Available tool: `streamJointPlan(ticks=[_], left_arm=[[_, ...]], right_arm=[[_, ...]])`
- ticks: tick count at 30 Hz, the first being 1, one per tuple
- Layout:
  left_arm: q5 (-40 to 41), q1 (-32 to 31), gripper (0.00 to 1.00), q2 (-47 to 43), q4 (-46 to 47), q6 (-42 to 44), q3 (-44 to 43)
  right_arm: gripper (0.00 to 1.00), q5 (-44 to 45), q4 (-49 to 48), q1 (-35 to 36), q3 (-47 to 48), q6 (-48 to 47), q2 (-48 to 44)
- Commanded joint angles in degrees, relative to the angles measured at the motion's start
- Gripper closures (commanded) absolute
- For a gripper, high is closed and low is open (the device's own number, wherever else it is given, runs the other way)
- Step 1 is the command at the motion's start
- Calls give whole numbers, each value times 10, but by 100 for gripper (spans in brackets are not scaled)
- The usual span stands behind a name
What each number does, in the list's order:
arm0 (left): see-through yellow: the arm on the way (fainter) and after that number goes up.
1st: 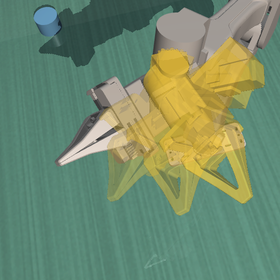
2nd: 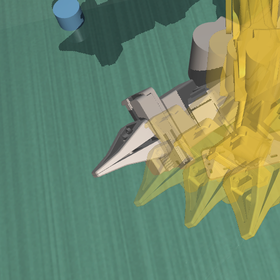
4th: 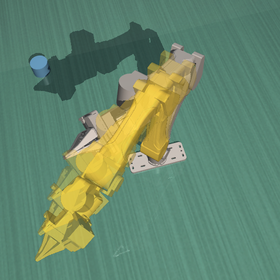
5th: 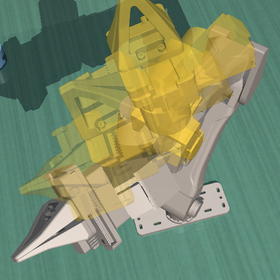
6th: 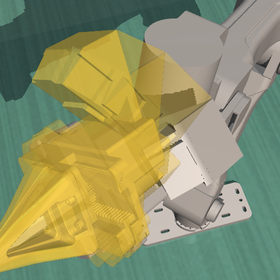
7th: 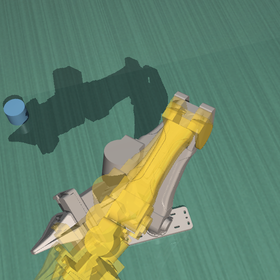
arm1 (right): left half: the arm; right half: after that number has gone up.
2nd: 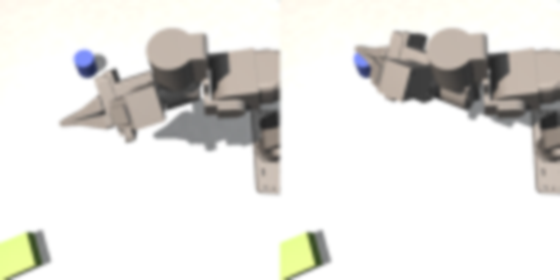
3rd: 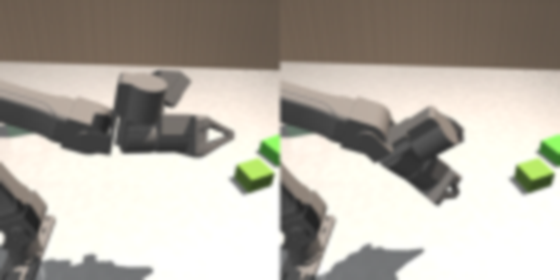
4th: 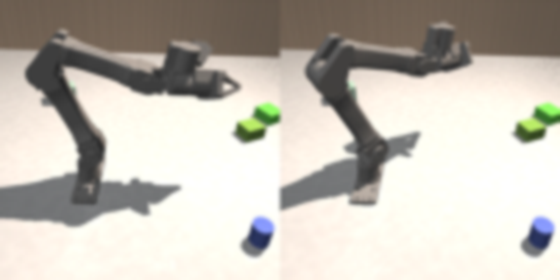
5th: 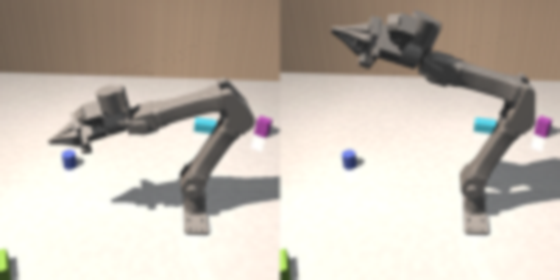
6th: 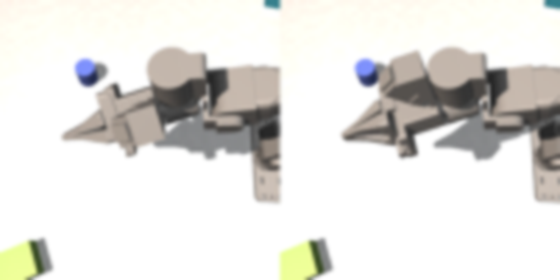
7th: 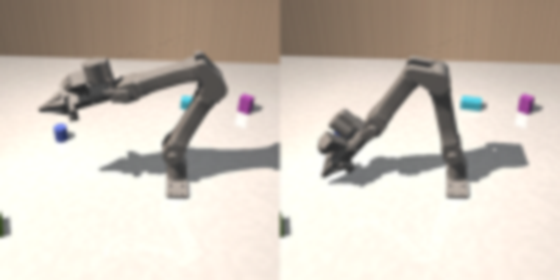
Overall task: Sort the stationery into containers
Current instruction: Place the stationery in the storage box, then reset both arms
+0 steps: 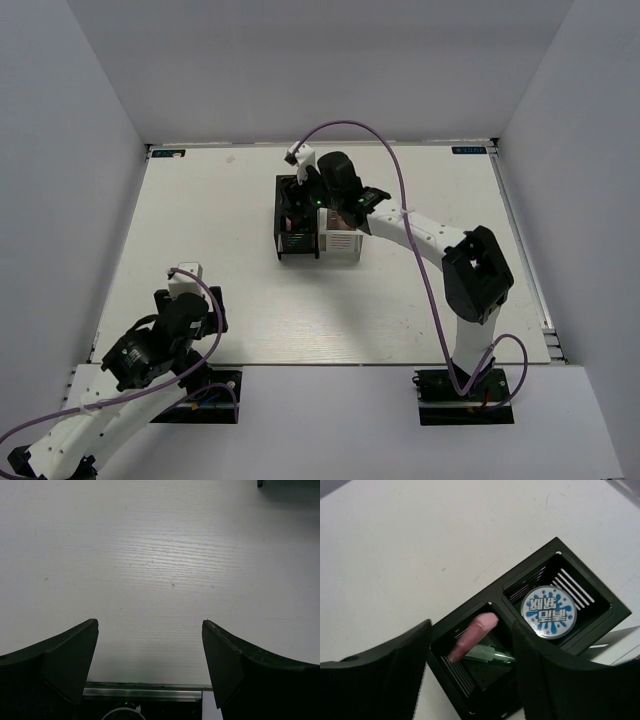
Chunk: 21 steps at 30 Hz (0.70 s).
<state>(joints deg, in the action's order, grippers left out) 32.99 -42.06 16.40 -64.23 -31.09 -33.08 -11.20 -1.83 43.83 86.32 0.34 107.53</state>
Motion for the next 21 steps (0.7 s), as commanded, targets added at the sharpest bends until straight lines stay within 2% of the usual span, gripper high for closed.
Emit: streamJointPlan(ticks=[1, 2, 4, 5, 6, 7, 8, 9, 10, 11, 12, 13, 14, 15, 16, 17, 20, 21], left_arm=[[-2, 3, 5, 9, 9, 2, 3], [-6, 2, 6, 12, 9, 2, 4], [-13, 3, 16, 16, 12, 7, 5], [-17, 3, 27, 16, 16, 12, 4], [-27, 3, 44, 18, 19, 16, 6], [-32, 3, 82, 19, 26, 20, 7], [-35, 3, 95, 21, 29, 27, 8], [-38, 4, 100, 23, 31, 29, 8], [-49, 2, 100, 27, 38, 35, 8], [-55, 3, 100, 35, 42, 45, 9], [-64, 1, 96, 39, 47, 49, 8], [-77, 2, 53, 49, 54, 63, 9], [-84, 2, 24, 63, 65, 67, 9], [-87, 1, 4, 79, 75, 71, 9], [-93, 2, 0, 88, 75, 85, 8], [-100, 2, 0, 107, 88, 89, 7], [-107, 2, 0, 141, 122, 103, 8], [-108, 2, 0, 149, 130, 106, 10]], right_arm=[[26, -28, -25, -9, -5, -24, -3], [24, -31, -21, -9, -2, -31, -13], [16, -47, 1, -9, -3, -39, -30], [16, -48, 13, -8, 1, -59, -44], [20, -46, 35, -9, 5, -64, -51], [27, -46, 78, -8, 20, -68, -65], [41, -44, 140, -9, 42, -61, -78], [62, -41, 177, -9, 58, -61, -83], [100, -13, 255, -10, 96, -64, -93], [100, 5, 287, -10, 125, -64, -100], [100, 28, 347, -12, 143, -60, -103], [100, 44, 393, -19, 145, -53, -115], [97, 58, 406, -26, 127, -52, -136], [66, 86, 435, -29, 99, -54, -146], [19, 127, 439, -26, 79, -50, -176], [11, 167, 442, -24, 42, -43, -206], [11, 240, 457, -27, -54, -47, -291], [11, 259, 426, -30, -105, -61, -332]])
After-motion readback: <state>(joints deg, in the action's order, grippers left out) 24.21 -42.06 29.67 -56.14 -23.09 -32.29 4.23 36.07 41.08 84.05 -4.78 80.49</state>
